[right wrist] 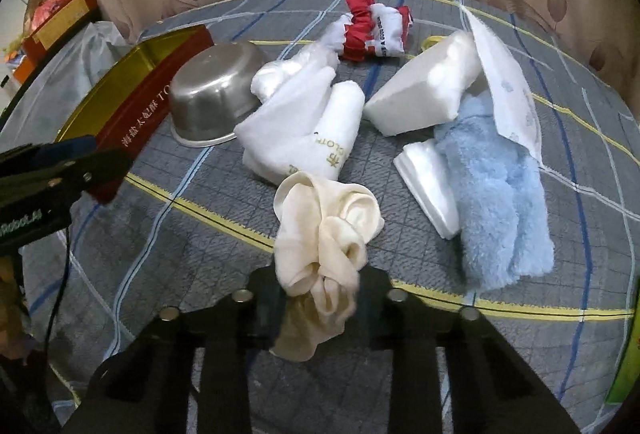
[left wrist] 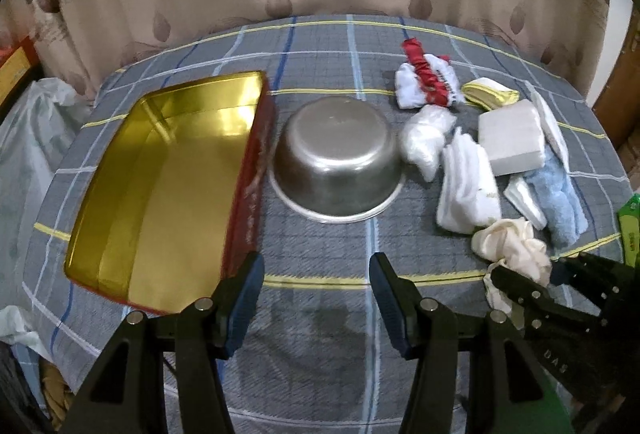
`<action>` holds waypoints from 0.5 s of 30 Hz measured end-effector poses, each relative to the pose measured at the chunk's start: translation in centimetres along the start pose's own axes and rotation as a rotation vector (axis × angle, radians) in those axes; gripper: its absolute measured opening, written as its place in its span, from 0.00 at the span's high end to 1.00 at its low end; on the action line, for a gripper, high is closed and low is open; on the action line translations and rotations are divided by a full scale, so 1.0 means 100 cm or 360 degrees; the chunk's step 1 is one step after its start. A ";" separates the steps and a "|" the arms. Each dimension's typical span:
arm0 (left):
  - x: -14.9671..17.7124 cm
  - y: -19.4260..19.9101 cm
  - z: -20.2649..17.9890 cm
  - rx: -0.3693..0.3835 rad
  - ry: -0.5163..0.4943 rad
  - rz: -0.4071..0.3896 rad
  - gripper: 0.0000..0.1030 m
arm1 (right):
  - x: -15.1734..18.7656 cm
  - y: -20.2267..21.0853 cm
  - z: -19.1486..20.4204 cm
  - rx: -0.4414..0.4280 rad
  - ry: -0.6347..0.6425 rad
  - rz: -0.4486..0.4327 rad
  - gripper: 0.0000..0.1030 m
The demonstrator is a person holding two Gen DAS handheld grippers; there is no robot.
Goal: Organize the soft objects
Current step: 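Grasp the cream scrunchie with the right tool and lift it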
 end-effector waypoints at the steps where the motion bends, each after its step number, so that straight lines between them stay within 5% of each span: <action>1: -0.002 0.000 -0.004 0.0010 -0.0014 0.0000 0.46 | 0.002 0.003 -0.001 0.0001 -0.0001 -0.0009 0.81; 15: -0.020 -0.015 -0.074 0.0286 -0.0175 0.0128 0.46 | 0.001 0.048 -0.045 0.0109 -0.0171 -0.0210 0.84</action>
Point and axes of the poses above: each gripper's, at about its wrist camera, not at the fingertips, and y roughly against the way its jaws point, z to its left, x to its underside, the point moved 7 cm from there along -y, roughly the way its jaws point, and after that the axes turned 2 degrees about y, right-handed, at the moved point
